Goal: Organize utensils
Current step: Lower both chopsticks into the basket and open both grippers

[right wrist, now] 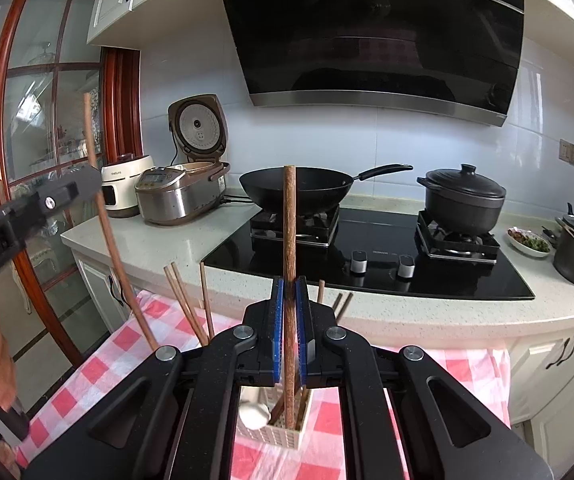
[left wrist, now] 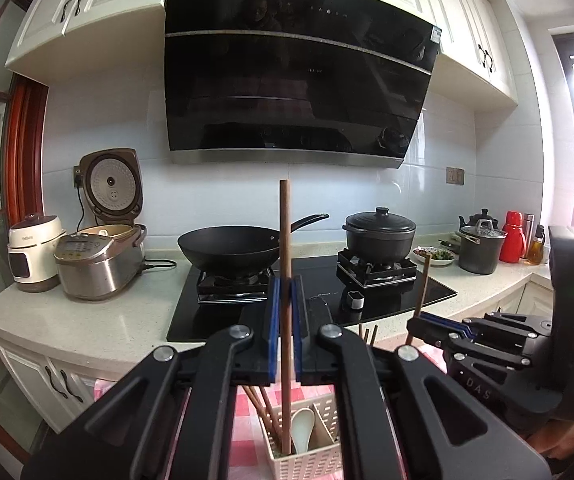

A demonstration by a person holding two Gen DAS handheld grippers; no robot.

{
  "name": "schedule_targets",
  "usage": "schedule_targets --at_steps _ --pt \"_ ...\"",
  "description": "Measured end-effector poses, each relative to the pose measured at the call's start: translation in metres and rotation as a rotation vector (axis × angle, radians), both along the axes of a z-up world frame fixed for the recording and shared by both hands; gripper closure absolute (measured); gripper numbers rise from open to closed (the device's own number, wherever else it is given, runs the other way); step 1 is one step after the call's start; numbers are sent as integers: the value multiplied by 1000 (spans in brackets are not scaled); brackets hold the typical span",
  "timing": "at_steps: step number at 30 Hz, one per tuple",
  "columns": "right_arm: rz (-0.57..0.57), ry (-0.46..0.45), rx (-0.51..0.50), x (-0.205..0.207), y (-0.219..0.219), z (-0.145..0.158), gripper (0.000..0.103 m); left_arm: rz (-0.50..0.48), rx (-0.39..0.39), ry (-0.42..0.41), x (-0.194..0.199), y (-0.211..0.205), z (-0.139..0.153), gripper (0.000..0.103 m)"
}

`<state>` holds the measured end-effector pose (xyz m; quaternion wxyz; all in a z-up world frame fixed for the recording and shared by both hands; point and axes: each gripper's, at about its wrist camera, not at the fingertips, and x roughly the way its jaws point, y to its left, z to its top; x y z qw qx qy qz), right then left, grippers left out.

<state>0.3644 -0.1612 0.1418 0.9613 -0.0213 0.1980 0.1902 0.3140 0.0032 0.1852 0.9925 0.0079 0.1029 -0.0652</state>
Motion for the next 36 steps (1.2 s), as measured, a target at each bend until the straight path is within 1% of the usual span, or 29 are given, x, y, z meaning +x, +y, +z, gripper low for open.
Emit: schedule_targets --at_steps 3,6,9,11,14,19,22,25,26,27,28,29,30,31,33,34,35,36 --pt "10 8 -7 9 4 -5 97 2 -5 19 16 0 -12 97" --pt "18 33 -15 19 8 -19 97 3 -31 45 32 4 -26 97" --pt "29 77 -23 29 10 -37 97 -4 -48 92 46 6 -46 97" --pt "41 112 -36 34 13 -49 97 -8 -35 121 53 5 -60 97" --pt "47 156 -43 42 17 -65 97 -9 -18 160 60 4 -80 97" --pt "53 221 -27 49 22 -88 96 5 -33 241 70 8 -117 97" --pt "41 245 -19 52 20 -99 95 22 -39 275 72 12 -137 97" --pt "29 257 -16 50 15 -103 90 46 -41 295 71 18 -150 96" --pt "26 257 -14 49 14 -103 84 47 -40 301 71 20 -153 92" --pt "26 255 -10 48 12 -101 76 51 -39 300 69 22 -153 85" --pt "24 248 0 45 9 -99 71 57 -36 295 67 23 -152 80" --pt "21 236 8 40 6 -95 62 62 -32 287 64 24 -150 69" --pt "18 219 14 35 4 -91 60 68 -28 272 59 25 -145 59" --pt "13 202 15 29 1 -86 60 77 -22 254 53 24 -140 54" --pt "-2 172 17 17 -5 -78 59 107 -5 203 37 25 -128 29" --pt "-12 152 22 7 -8 -74 57 120 3 180 28 24 -122 23" --pt "-18 130 29 -2 -11 -70 51 137 15 150 17 24 -117 13" --pt "-25 111 30 -12 -14 -68 45 147 22 129 8 23 -113 5"
